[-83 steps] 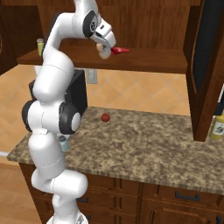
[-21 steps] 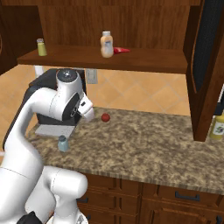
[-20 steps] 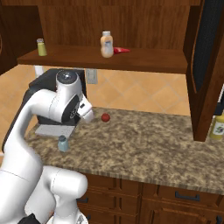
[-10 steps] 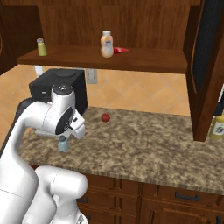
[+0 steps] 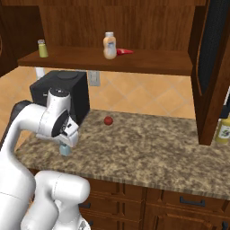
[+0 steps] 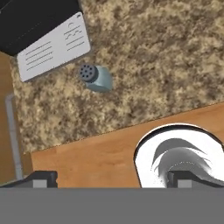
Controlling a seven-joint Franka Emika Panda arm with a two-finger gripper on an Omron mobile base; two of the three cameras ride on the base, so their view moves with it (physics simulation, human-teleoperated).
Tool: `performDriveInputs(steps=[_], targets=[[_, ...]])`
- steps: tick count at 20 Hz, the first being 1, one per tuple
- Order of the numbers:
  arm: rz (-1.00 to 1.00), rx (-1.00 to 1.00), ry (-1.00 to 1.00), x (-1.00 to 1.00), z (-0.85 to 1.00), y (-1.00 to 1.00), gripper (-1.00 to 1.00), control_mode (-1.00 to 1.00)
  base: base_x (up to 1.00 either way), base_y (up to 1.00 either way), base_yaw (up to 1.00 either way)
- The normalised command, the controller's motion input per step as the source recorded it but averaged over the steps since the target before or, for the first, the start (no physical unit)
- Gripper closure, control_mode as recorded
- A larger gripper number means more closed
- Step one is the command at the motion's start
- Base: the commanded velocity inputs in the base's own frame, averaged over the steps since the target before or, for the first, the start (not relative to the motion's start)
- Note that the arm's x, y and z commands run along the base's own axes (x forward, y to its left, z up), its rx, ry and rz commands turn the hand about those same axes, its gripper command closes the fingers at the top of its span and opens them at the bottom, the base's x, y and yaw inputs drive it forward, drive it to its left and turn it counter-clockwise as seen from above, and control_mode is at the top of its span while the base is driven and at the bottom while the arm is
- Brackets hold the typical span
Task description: Put the shaker and condiment bottle from the counter next to their counterparts in the cabinet.
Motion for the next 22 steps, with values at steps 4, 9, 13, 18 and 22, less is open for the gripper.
performDriveInputs(steps=[4, 9, 13, 18, 22], targets=[[0.14, -0.09, 0.07, 0.32, 0.0, 0.6, -1.0, -1.0, 0.0, 0.0, 0.0], [0.07, -0.17, -0.02, 0.44, 0.01, 0.32, -1.0, -1.0, 0.0, 0.0, 0.0], [0.02, -0.19, -0.12, 0.28, 0.0, 0.08, -1.0, -1.0, 0.0, 0.0, 0.0], [0.01, -0.06, -0.01, 0.37, 0.0, 0.03, -1.0, -1.0, 0.0, 0.0, 0.0], [0.02, 0.0, 0.0, 0.21, -0.05, 0.08, -1.0, -1.0, 0.0, 0.0, 0.0]])
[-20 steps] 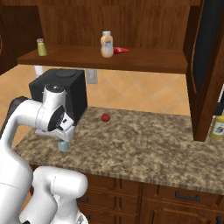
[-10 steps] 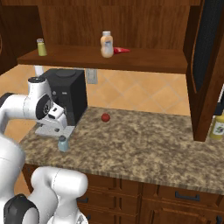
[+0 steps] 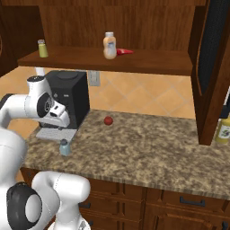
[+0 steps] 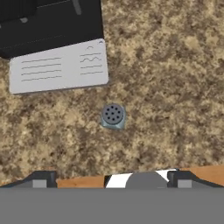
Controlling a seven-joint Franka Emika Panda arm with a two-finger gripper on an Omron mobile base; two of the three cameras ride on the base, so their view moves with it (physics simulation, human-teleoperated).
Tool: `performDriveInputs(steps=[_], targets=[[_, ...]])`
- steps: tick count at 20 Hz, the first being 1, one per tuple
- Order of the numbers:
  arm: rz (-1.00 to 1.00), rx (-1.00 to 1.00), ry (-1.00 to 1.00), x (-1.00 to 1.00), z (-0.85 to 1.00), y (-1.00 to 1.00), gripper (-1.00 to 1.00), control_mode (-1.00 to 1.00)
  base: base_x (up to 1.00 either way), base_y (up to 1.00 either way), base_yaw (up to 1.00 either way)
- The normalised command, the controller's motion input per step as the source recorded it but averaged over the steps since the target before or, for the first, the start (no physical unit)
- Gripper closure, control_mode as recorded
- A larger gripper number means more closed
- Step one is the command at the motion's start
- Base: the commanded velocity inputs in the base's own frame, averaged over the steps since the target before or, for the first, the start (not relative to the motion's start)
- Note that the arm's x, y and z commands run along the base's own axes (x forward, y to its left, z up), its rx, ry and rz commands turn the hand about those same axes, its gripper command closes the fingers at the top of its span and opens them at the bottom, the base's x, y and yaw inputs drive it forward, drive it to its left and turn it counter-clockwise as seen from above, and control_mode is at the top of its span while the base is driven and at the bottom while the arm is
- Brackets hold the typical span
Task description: Put the shaker and condiment bottle from the counter next to their counterparts in the cabinet.
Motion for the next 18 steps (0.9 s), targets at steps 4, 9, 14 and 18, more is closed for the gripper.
performDriveInputs(steps=[4, 9, 14, 18], targets=[[0.03, 0.0, 0.0, 0.22, -0.16, 0.04, -1.0, -1.0, 0.0, 0.0, 0.0], [0.04, -0.06, 0.0, 0.31, -0.06, 0.03, -1.0, -1.0, 0.0, 0.0, 0.0], [0.02, -0.04, 0.0, 0.18, -0.08, 0.0, -1.0, -1.0, 0.0, 0.0, 0.0], [0.0, -0.02, 0.0, 0.0, -0.37, 0.01, -1.0, -1.0, 0.0, 0.0, 0.0]])
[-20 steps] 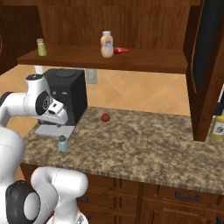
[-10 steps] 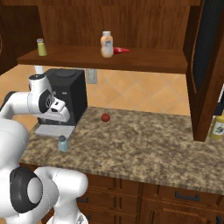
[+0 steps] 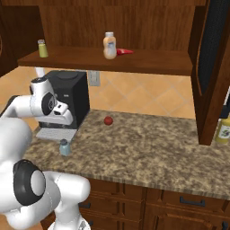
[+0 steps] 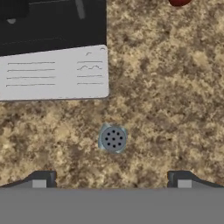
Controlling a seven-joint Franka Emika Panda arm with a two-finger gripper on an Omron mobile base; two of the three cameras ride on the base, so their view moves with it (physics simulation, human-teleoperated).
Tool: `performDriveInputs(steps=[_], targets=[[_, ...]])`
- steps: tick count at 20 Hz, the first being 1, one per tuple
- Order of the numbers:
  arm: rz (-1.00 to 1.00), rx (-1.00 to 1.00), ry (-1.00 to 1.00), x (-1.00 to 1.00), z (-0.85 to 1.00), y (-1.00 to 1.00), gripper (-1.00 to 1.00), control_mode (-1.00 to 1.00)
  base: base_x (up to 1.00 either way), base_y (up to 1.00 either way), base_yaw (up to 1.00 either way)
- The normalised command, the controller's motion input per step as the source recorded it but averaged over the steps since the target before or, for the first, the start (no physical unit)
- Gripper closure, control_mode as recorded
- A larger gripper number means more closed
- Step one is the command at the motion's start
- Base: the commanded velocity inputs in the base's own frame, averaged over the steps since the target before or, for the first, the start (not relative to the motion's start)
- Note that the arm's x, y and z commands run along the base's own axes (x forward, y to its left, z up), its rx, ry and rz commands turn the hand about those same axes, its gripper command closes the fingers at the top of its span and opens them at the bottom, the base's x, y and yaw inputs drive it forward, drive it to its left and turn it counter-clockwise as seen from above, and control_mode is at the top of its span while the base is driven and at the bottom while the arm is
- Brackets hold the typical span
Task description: Put the shaker and condiment bottle from the counter next to their counterparts in the cabinet.
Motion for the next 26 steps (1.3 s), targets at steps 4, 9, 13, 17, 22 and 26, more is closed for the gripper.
performDriveInputs(steps=[4, 9, 13, 17, 22, 26], targets=[[0.0, 0.0, 0.0, 0.0, -0.55, 0.0, -1.0, -1.0, 0.0, 0.0, 0.0], [0.0, 0.0, -0.03, 0.0, -0.49, 0.0, -1.0, -1.0, 0.0, 0.0, 0.0], [0.01, 0.0, -0.04, 0.0, -0.46, 0.0, -1.0, -1.0, 0.0, 0.0, 0.0], [0.01, 0.0, -0.04, 0.0, -0.44, 0.0, -1.0, -1.0, 0.0, 0.0, 0.0], [0.01, 0.0, -0.04, 0.0, -0.35, 0.0, -1.0, -1.0, 0.0, 0.0, 0.0], [0.02, 0.0, -0.03, 0.0, -0.27, 0.0, -1.0, -1.0, 0.0, 0.0, 0.0]])
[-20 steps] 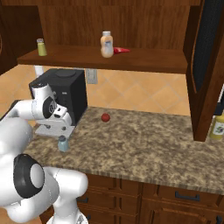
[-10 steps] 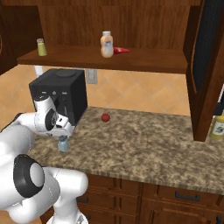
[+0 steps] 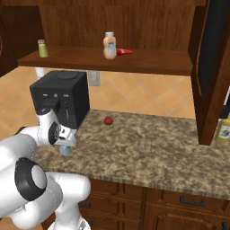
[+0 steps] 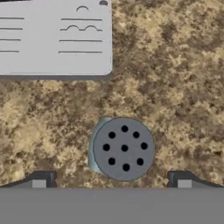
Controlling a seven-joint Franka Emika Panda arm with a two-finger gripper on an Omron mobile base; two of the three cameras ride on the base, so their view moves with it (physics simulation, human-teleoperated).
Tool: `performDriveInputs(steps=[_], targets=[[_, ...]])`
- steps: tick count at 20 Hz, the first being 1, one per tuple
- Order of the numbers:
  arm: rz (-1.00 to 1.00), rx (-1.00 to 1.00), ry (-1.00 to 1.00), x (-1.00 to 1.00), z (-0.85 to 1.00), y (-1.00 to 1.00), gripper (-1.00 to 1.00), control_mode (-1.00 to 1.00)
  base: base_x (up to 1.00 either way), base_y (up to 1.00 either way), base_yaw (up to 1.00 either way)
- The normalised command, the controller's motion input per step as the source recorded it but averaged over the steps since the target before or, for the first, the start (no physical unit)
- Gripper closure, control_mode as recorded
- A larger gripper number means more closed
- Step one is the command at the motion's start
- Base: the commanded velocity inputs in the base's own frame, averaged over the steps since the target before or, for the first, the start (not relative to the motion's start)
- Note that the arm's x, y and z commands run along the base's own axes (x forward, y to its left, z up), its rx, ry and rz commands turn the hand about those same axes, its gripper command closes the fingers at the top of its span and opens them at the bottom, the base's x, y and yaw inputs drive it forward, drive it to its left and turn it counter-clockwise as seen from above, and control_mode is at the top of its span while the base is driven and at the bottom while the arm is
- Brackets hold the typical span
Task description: Put the shaker and condiment bottle from the counter next to their counterparts in the cabinet.
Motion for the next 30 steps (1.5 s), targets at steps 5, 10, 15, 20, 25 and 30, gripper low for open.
performDriveInputs(steps=[5, 10, 15, 20, 25, 30], targets=[[0.03, 0.0, -0.02, 0.06, -0.21, 0.0, -1.0, -1.0, 0.0, 0.0, 0.0], [0.03, -0.01, 0.0, 0.14, -0.14, 0.0, -1.0, -1.0, 0.0, 0.0, 0.0], [0.01, -0.05, 0.0, 0.18, -0.1, 0.0, -1.0, -1.0, 0.0, 0.0, 0.0], [0.0, -0.05, 0.0, 0.02, -0.14, 0.04, 1.0, -1.0, 0.0, 0.0, 0.0], [0.0, 0.0, 0.0, 0.01, -0.18, 0.0, 1.0, -1.0, 0.0, 0.0, 0.0], [0.0, 0.0, 0.0, 0.0, -0.1, 0.0, 1.0, -1.0, 0.0, 0.0, 0.0]])
